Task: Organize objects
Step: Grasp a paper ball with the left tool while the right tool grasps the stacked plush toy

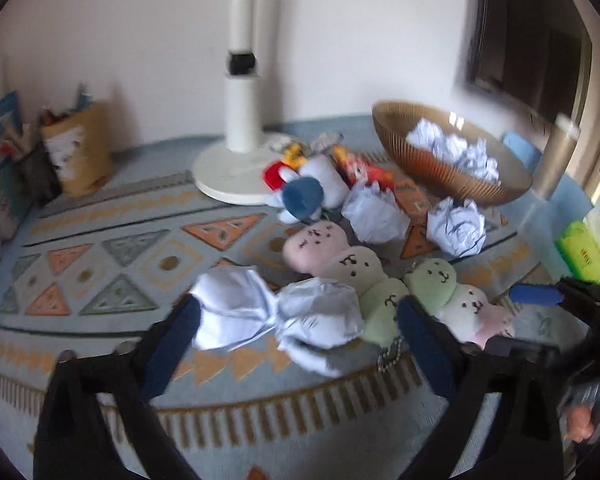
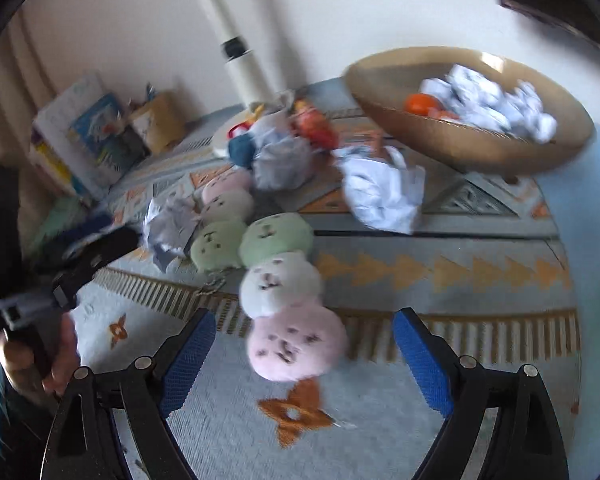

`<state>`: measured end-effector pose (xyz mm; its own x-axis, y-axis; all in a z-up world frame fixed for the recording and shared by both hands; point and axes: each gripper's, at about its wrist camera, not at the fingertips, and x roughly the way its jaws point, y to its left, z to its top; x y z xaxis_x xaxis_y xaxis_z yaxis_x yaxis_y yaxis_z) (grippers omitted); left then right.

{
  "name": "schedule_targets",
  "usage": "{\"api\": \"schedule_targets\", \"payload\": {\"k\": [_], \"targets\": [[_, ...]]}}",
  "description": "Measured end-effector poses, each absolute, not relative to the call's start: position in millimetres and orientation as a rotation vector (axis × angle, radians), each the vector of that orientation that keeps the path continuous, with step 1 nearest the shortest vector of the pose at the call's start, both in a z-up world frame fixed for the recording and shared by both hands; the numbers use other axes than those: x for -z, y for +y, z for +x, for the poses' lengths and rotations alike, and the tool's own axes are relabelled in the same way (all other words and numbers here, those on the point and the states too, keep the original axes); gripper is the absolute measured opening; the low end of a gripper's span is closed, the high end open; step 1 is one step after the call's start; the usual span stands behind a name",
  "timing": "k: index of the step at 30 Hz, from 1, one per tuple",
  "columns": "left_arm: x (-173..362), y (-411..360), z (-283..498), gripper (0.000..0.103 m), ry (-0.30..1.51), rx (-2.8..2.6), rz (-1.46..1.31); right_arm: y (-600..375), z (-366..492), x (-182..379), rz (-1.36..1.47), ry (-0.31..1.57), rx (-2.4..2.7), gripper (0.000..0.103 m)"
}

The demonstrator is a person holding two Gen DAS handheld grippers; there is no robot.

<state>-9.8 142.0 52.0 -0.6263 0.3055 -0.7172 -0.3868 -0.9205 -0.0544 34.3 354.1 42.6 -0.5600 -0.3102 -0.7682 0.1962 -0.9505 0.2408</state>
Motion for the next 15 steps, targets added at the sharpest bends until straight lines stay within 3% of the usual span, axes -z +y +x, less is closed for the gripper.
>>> {"api": "schedule_targets", "payload": {"k": [4, 6, 8, 11, 15], "targets": [[-39, 148, -16, 0.078, 0.130, -2.507, -1.117, 333, 29, -36, 1.300, -0.002, 2.580, 0.089], [-39, 151, -12, 0.055, 0.146, -2.497, -1.102, 332, 27, -31, 1.291, -0.016, 2.555, 0.083], [-38, 151, -11, 0.046, 0.153, -2.492, -1.100, 330, 24, -27, 1.296, -0.034, 2.534, 0.074], [-39, 149, -8, 0.042, 0.138, -2.502, -1.079, 323, 21, -25, 1.298, 0.020, 2.556, 0.057], [-51, 135, 7, 0.042, 0.028, -2.500, -1.029, 320, 25, -26, 1.278, 0.052, 2.577, 0.049]]}}
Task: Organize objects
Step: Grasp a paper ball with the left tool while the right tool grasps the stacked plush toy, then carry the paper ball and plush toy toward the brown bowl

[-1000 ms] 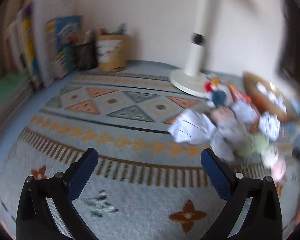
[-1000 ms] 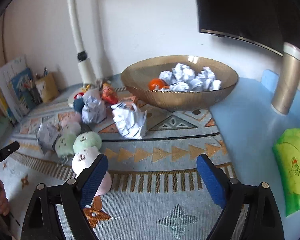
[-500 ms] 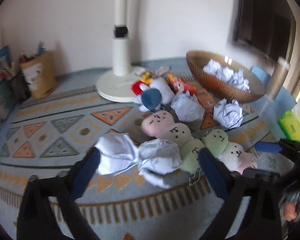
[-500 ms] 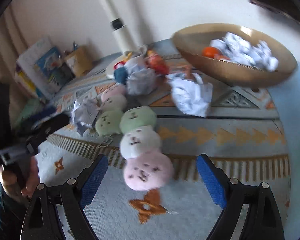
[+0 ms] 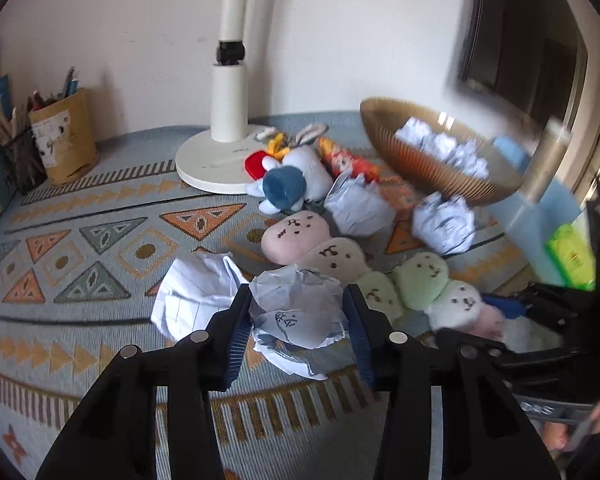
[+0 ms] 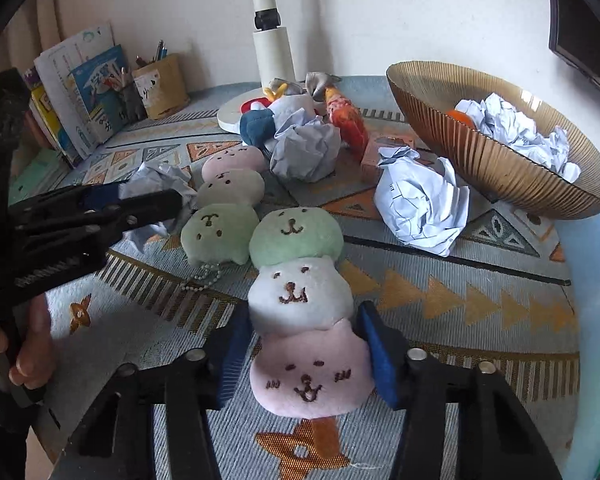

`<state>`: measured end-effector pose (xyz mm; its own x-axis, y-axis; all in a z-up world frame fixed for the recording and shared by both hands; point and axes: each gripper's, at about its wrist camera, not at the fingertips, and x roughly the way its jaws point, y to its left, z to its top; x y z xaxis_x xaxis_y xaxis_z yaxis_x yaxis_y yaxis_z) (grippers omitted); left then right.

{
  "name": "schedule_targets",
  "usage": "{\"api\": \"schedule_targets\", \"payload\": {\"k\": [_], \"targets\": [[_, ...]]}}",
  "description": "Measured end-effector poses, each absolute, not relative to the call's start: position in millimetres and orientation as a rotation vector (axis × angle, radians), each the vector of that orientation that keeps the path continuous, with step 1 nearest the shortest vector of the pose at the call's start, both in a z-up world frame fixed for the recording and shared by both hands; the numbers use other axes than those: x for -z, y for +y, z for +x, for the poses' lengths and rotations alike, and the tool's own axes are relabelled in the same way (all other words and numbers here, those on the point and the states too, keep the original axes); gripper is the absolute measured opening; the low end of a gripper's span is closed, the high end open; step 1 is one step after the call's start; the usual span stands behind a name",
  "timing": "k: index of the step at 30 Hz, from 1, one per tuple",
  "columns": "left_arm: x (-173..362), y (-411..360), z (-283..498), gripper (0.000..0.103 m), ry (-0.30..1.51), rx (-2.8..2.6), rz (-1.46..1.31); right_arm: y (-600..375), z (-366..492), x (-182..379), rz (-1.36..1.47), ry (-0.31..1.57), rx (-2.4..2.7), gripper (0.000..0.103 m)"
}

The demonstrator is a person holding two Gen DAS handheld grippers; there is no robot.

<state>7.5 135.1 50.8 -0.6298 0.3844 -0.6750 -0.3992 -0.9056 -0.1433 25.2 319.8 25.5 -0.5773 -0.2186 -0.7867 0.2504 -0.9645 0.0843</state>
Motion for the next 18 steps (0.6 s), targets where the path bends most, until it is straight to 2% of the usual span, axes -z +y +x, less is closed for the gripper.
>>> {"api": "schedule_targets", "payload": {"k": [7, 12, 15, 18], "targets": [[-52, 106, 49, 0.042, -0.053, -2.484, -1.040, 351, 59, -41, 1.297, -0.031, 2.634, 0.049], [-38, 104, 57, 0.042, -0.114, -2.465, -1.078, 373, 73, -30, 1.407, -0.112, 2.599, 0.052], [-38, 107, 66, 0.042, -0.090, -2.478, -1.072, 375, 78, -30, 1.428, -0.189, 2.550, 0.076], [-39, 108, 75, 0.042, -0.109, -2.475, -1.063, 367, 79, -31, 1.465, -0.142, 2.569, 0.076]]}}
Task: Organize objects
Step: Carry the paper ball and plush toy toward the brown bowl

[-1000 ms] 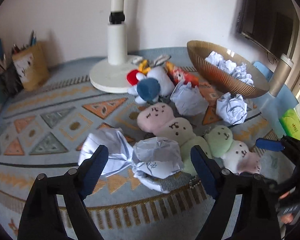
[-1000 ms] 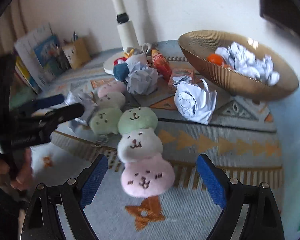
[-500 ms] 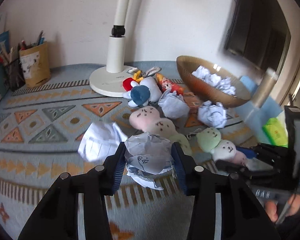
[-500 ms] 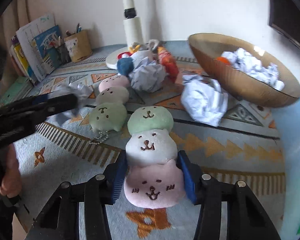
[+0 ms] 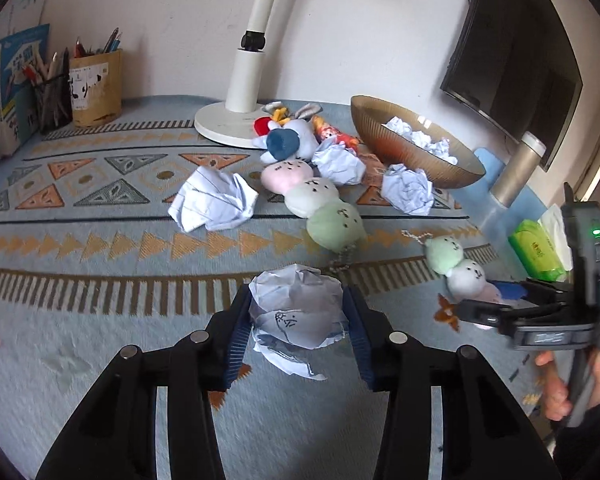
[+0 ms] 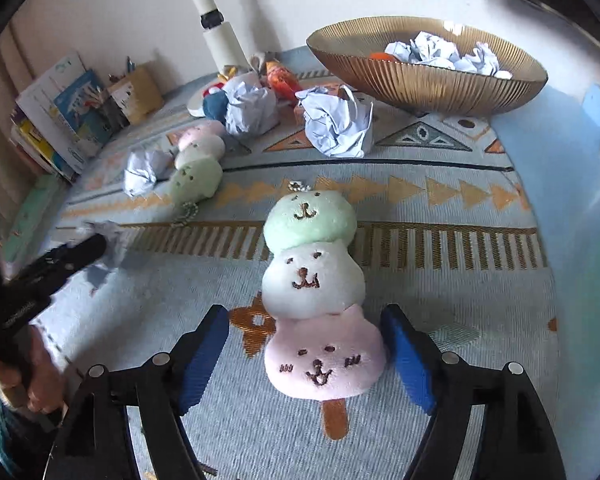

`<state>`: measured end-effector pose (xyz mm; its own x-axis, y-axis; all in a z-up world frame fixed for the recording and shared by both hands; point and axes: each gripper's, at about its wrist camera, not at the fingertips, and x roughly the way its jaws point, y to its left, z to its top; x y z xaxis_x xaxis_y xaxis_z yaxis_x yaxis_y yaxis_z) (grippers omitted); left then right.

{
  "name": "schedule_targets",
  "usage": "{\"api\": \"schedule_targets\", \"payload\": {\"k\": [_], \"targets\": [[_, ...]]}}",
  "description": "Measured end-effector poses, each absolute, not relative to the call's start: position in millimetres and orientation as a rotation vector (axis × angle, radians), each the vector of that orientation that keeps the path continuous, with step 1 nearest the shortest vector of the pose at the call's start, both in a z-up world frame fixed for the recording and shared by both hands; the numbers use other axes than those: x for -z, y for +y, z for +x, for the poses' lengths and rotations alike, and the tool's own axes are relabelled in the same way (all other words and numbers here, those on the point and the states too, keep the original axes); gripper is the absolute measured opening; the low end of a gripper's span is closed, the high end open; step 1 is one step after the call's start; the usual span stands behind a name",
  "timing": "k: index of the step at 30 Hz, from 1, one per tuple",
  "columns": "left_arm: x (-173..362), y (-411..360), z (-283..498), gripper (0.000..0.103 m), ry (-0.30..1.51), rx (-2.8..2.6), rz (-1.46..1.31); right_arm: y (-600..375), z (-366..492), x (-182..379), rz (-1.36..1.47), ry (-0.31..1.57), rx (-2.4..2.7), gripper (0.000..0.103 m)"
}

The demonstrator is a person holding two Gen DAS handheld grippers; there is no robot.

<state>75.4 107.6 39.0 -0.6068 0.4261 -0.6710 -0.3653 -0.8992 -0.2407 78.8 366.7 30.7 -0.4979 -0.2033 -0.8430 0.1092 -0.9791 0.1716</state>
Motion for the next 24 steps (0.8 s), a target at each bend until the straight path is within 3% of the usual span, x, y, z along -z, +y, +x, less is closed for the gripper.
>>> {"api": "schedule_targets", "payload": {"k": [2, 3, 6, 14, 20, 24], "targets": [[-38, 111, 79, 0.042, -0.080, -2.487, -1.068, 356, 78, -29, 1.482, -0.049, 2.635, 0.065], [-38, 113, 81, 0.042, -0.063, -2.492, -1.072, 353, 77, -29, 1.482, 0.000, 2.673, 0.052], [-42, 116, 82, 0.042, -0.052, -2.483, -1.064, 343, 79, -31, 1.453, 0.070, 2.699, 0.048], [-105, 167, 75, 0.042, 0.048, -2.481, -0.861, 384, 82, -92, 1.245, -0.112, 2.752, 0.048], [-148, 241, 19, 0.042, 0.120, -2.472, -0.767, 438, 54, -154, 1.047, -0.262, 2.931, 0.048], [-153, 279, -34, 0.042, 0.144, -2.462, -0.781, 479, 14, -172, 0.997, -0.500, 3.031, 0.048]]}}
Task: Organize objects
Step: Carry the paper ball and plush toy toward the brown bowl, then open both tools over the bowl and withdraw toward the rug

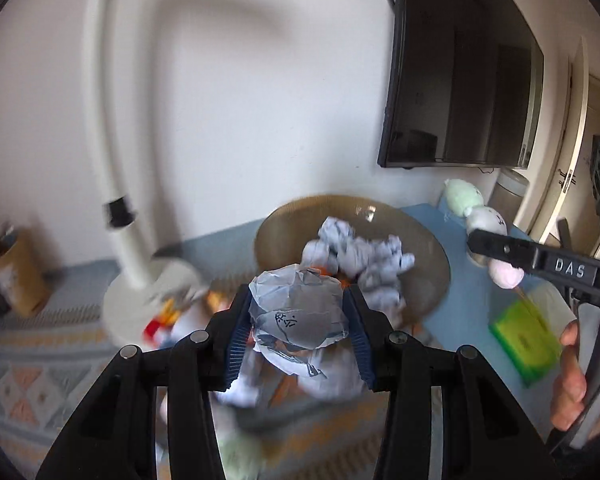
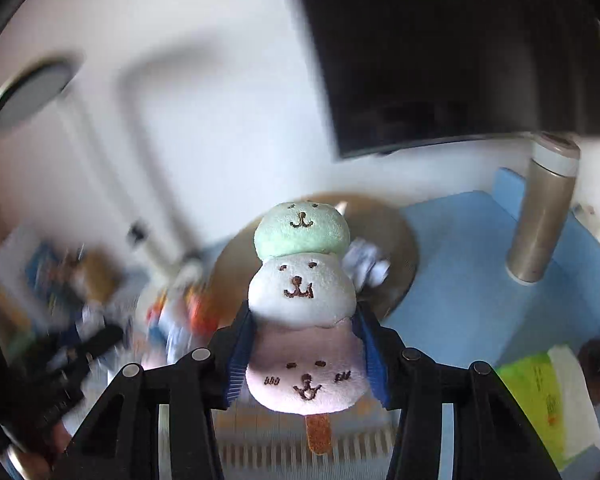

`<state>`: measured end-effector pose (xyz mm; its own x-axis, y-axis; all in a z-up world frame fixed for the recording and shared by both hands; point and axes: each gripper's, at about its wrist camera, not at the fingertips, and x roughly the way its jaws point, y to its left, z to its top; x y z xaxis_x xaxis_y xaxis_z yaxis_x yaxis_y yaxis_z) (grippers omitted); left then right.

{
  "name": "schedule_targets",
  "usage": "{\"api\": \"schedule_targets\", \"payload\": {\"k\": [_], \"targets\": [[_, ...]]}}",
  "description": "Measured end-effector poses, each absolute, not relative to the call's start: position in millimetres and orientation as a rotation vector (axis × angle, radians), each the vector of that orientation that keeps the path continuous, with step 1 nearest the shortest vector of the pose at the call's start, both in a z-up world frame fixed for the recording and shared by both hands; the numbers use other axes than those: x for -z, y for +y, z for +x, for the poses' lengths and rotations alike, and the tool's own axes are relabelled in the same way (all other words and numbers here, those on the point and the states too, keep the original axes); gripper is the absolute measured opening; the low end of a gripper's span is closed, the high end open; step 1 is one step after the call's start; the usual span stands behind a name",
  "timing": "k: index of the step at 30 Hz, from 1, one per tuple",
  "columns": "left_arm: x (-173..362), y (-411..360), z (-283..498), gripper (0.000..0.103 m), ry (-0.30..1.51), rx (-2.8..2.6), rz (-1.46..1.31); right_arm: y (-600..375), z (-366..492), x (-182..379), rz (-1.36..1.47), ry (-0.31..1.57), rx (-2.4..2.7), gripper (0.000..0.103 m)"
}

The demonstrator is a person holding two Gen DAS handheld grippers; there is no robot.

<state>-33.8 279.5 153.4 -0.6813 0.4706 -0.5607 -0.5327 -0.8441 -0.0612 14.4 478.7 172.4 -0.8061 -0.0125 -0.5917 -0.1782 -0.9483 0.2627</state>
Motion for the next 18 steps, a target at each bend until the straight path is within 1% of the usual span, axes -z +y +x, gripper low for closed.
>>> {"api": "schedule_targets", "payload": {"k": [2, 6, 8, 9, 10, 11, 12, 13, 15, 18], "targets": [[-149, 297, -57, 0.042, 0.151, -2.458, -0.806, 491, -12, -174, -0.920, 0.526, -2.846, 0.048], [-138, 323, -97, 0.043, 0.117, -2.438, -0.846, 498, -64, -173, -0.935, 0.543, -2.846, 0.048], [-134, 333, -108, 0.046, 0.111, -2.440, -0.855, 498, -84, -171, -0.950, 0.562, -2.859, 0.049], [-130, 337, -113, 0.056, 0.110, -2.439, -0.852, 498, -94, -169, -0.956, 0.565, -2.859, 0.050], [-126, 340, -117, 0.065, 0.116, -2.447, -0.856, 499, -103, -168, -0.957, 0.567, -2.853, 0.053], [-122, 342, -121, 0.089, 0.129, -2.458, -0.873, 500, -111, -166, -0.962, 0.570, -2.854, 0.058], [-118, 342, -123, 0.096, 0.134, -2.471, -0.888, 502, -119, -160, -0.993, 0.571, -2.852, 0.072], [-116, 339, -123, 0.096, 0.124, -2.474, -0.890, 504, -125, -154, -1.036, 0.566, -2.823, 0.074], [-112, 330, -119, 0.096, 0.089, -2.455, -0.916, 509, -123, -144, -1.066, 0.575, -2.789, 0.074], [-116, 307, -105, 0.096, 0.015, -2.444, -0.915, 520, -108, -133, -1.093, 0.646, -2.770, 0.074]]}}
